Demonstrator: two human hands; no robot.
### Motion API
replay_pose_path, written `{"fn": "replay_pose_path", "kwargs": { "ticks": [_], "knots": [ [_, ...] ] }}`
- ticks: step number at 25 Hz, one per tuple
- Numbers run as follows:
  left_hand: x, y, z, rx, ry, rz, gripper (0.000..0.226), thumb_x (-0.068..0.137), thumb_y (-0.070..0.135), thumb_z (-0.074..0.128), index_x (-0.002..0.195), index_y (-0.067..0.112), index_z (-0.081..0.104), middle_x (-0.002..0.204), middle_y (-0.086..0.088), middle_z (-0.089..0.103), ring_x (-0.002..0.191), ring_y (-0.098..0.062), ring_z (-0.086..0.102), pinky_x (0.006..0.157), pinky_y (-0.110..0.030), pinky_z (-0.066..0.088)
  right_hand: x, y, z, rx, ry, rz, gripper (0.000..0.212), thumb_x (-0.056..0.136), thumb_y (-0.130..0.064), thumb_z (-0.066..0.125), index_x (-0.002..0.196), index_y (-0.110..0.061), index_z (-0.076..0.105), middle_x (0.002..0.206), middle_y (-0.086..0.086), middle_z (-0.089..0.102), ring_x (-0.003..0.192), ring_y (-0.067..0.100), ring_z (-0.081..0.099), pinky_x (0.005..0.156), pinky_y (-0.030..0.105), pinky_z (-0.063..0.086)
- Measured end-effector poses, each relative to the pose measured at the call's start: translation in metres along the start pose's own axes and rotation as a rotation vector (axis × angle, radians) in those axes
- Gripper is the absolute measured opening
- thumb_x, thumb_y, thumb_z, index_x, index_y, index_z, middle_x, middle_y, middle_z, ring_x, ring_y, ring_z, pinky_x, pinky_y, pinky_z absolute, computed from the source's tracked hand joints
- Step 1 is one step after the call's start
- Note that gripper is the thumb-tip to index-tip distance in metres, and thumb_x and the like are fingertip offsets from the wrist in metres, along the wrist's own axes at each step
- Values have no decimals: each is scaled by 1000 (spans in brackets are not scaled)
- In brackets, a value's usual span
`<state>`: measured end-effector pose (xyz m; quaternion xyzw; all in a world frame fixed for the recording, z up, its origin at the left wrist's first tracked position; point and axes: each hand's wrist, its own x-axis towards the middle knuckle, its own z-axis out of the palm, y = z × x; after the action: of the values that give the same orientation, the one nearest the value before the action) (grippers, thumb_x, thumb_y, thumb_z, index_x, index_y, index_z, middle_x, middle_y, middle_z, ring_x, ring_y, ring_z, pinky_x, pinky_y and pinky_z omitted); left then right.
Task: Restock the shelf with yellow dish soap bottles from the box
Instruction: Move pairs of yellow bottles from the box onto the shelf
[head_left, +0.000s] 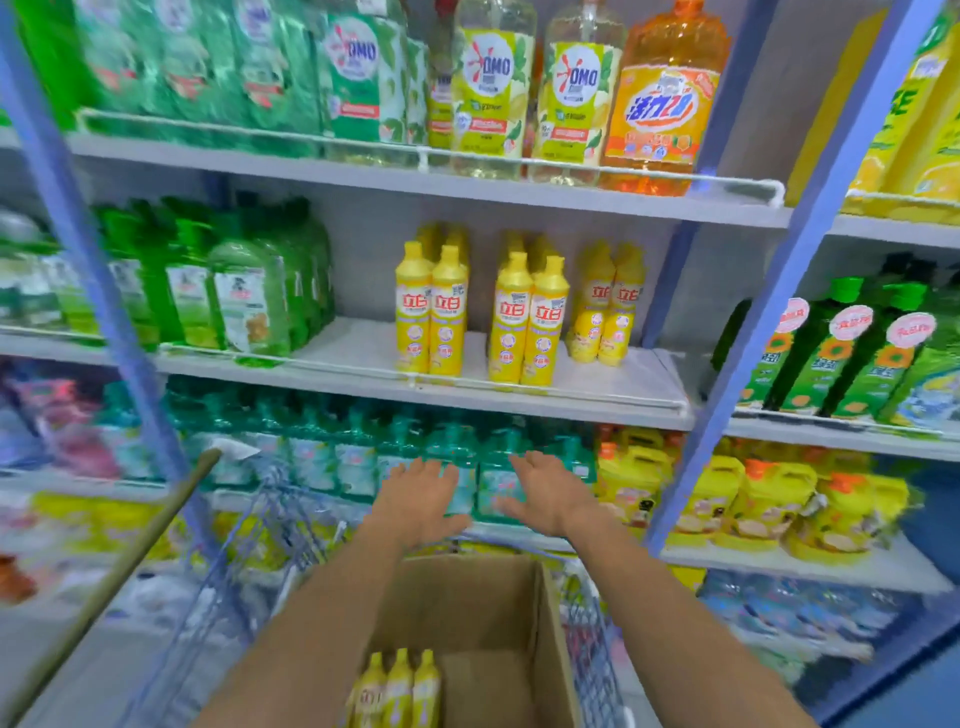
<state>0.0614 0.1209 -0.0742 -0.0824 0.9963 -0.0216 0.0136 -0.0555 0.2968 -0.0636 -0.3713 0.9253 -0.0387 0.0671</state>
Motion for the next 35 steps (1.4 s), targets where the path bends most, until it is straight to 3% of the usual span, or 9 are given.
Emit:
{"fn": "replay_pose_path", "kwargs": {
  "ticks": [4,8,12,18,21,25,29,35],
  "knots": [
    [-45,-46,46,-56,-66,-111,79,93,67,43,151,15,30,149,-13,41,139,-34,38,114,-49,32,9,-61,57,40,-60,-60,81,95,-63,49,155,-10,31,157,16,36,145,35,34,116,47,36],
    [-77,-56,119,-182,-207,-207,78,90,66,49,151,20,32,150,-9,42,140,-32,38,113,-47,33,7,-88,139,61,-239,-91,77,97,-61,49,153,-10,34,154,15,39,141,36,37,114,47,38],
    [-89,-63,199,-263,-442,-270,76,92,65,47,149,18,33,145,-11,45,135,-32,43,106,-45,41,16,-80,225,106,-495,-64,76,96,-60,49,153,-11,35,153,15,41,140,38,39,111,47,37],
    [-59,-74,303,-345,-646,-334,71,92,62,50,145,17,36,141,-13,48,132,-34,44,101,-46,46,52,-53,321,192,-650,29,64,96,-56,53,143,-13,47,152,15,43,139,35,44,108,45,43],
    [-30,-73,355,-408,-689,-301,69,91,61,53,142,17,41,138,-13,53,128,-34,49,98,-45,48,73,-40,368,219,-688,63,61,98,-54,53,142,-12,48,149,16,48,136,36,47,106,44,44],
    [13,-69,432,-464,-655,-238,76,93,58,55,149,12,33,144,-16,49,133,-34,47,99,-44,47,101,-29,436,274,-730,85,60,95,-55,56,142,-19,50,145,15,53,137,35,48,108,43,44],
    [50,-72,516,-463,-640,-235,60,93,54,57,127,4,51,133,-18,56,129,-37,49,101,-44,41,125,-22,514,262,-730,123,60,98,-54,53,140,-10,55,141,19,56,134,36,50,106,40,42],
    [66,-62,576,-615,-543,-457,49,83,38,72,117,6,57,123,-18,58,125,-35,50,99,-38,37,139,-27,568,339,-622,226,53,93,-48,64,126,-6,61,130,18,62,126,34,55,97,37,45]
  ]
}}
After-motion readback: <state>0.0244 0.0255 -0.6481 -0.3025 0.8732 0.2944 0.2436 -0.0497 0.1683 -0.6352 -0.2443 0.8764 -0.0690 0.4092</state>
